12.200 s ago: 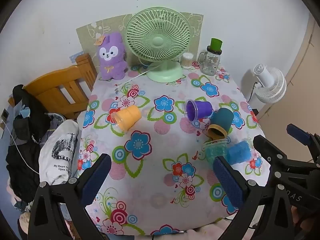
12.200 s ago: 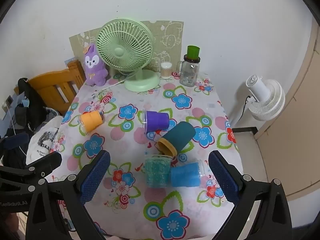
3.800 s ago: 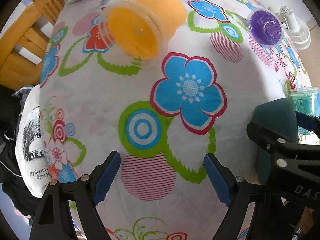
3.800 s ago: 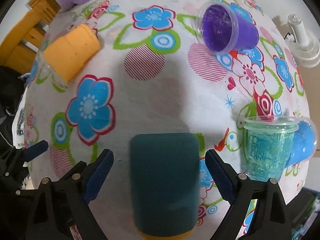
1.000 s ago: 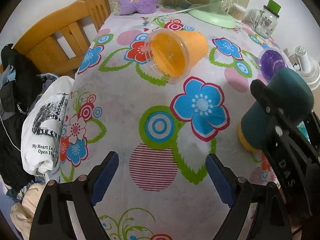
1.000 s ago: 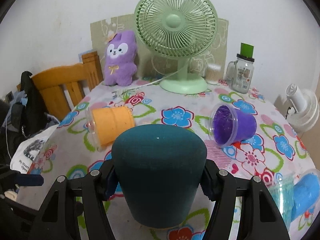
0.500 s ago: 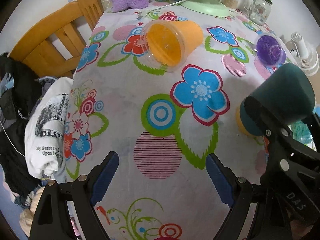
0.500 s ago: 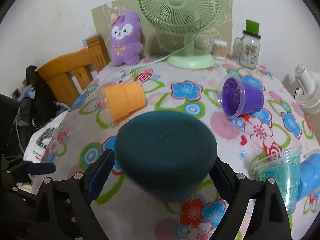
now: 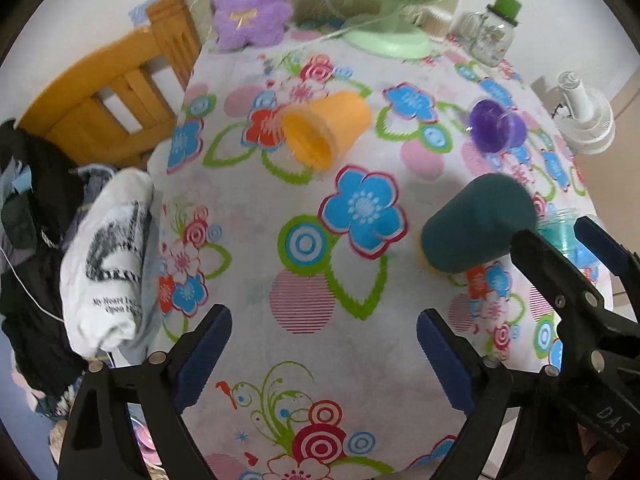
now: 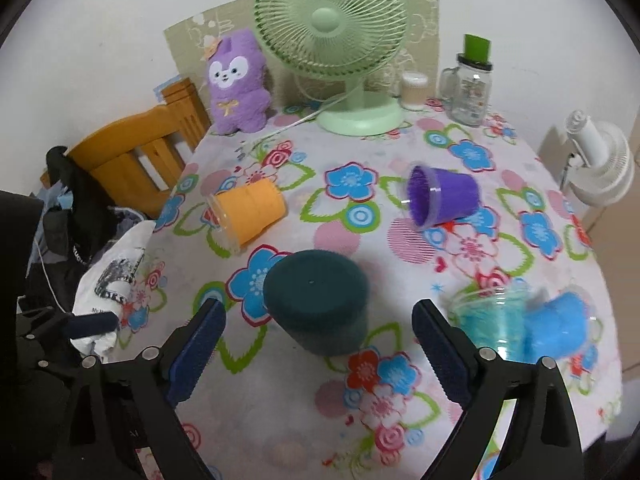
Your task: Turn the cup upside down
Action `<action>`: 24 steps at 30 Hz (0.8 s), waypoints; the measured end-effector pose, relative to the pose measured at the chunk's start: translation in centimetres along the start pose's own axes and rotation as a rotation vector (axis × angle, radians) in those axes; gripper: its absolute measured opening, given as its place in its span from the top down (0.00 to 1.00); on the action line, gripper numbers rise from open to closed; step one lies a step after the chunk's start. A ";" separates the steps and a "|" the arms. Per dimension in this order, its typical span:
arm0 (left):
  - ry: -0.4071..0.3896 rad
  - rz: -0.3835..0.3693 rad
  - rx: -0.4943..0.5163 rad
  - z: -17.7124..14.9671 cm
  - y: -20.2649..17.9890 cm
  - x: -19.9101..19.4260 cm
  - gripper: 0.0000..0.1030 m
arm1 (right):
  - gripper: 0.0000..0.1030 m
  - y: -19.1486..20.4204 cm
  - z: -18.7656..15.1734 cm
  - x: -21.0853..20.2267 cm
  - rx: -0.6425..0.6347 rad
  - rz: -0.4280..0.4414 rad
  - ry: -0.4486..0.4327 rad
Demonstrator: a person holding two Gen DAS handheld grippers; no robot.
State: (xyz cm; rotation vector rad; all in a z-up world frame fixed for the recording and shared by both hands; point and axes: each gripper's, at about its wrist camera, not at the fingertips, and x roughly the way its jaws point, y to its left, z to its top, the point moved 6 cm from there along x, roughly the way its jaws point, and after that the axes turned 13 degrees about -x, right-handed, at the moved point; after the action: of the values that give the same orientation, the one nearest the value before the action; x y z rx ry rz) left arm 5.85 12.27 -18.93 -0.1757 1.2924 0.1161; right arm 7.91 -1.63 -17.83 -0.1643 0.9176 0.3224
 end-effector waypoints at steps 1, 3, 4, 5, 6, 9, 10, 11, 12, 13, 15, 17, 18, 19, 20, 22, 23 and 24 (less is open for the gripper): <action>-0.005 -0.007 0.003 0.1 -0.3 -0.5 0.06 | 0.06 -0.2 0.2 -0.6 0.004 -0.003 0.009; -0.010 -0.019 0.009 0.2 -0.7 -1.3 0.06 | 0.06 -0.6 0.5 -1.4 0.014 -0.008 0.022; -0.013 -0.022 0.013 0.2 -0.9 -1.6 0.06 | 0.06 -0.7 0.6 -1.9 0.018 -0.014 0.023; -0.018 -0.022 0.018 0.3 -1.0 -2.0 0.06 | 0.06 -0.9 0.7 -2.3 0.020 -0.021 0.021; -0.025 -0.020 0.024 0.3 -1.2 -2.5 0.06 | 0.06 -1.0 0.8 -2.9 0.021 -0.031 0.019; -0.044 -0.022 0.028 0.4 -1.5 -3.8 0.05 | 0.06 -1.4 1.1 -4.4 0.027 -0.036 0.011; -0.051 -0.028 0.028 0.5 -1.6 -4.4 0.05 | 0.06 -1.5 1.2 -4.9 0.032 -0.036 0.006; -0.057 -0.031 0.028 0.5 -1.7 -4.8 0.04 | 0.06 -1.7 1.3 -5.5 0.035 -0.038 -0.001; -0.069 -0.035 0.032 0.6 -1.8 -5.4 0.04 | 0.06 -1.8 1.4 -5.9 0.037 -0.040 -0.006; -0.081 -0.037 0.036 0.6 -2.0 -6.1 0.04 | 0.06 -1.9 1.6 -6.6 0.037 -0.045 -0.014; -0.105 -0.039 0.039 0.7 -2.1 -7.1 0.04 | 0.06 -2.1 1.9 -7.7 0.031 -0.059 -0.029; -0.130 -0.042 0.038 0.8 -2.2 -8.3 0.03 | 0.06 -2.3 2.3 -8.8 0.023 -0.072 -0.048; -0.142 -0.045 0.037 0.8 -2.3 -8.8 0.02 | 0.06 -2.4 2.5 -9.4 0.019 -0.080 -0.058; -0.156 -0.049 0.035 0.9 -2.3 -9.5 0.02 | 0.06 -2.5 2.7 -9.8 0.017 -0.087 -0.065; -0.167 -0.053 0.031 1.0 -2.3 -10.0 0.01 | 0.06 -2.6 2.8 -10.4 0.017 -0.096 -0.074; -0.181 -0.064 0.025 1.1 -2.4 -10.9 0.01 | 0.06 -3.0 3.1 -11.5 0.023 -0.118 -0.095; -0.192 -0.063 0.021 1.1 -2.5 -11.4 0.01 | 0.06 -3.2 3.2 -12.0 0.026 -0.117 -0.107; -0.206 -0.059 0.019 1.1 -2.5 -11.9 0.01 | 0.06 -3.3 3.3 -12.3 0.028 -0.116 -0.112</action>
State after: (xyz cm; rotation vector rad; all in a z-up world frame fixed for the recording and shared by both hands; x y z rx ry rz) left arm 4.10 10.18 -7.08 -0.1803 1.0819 0.0692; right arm 4.60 -6.35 -5.99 -0.1709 0.7976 0.2092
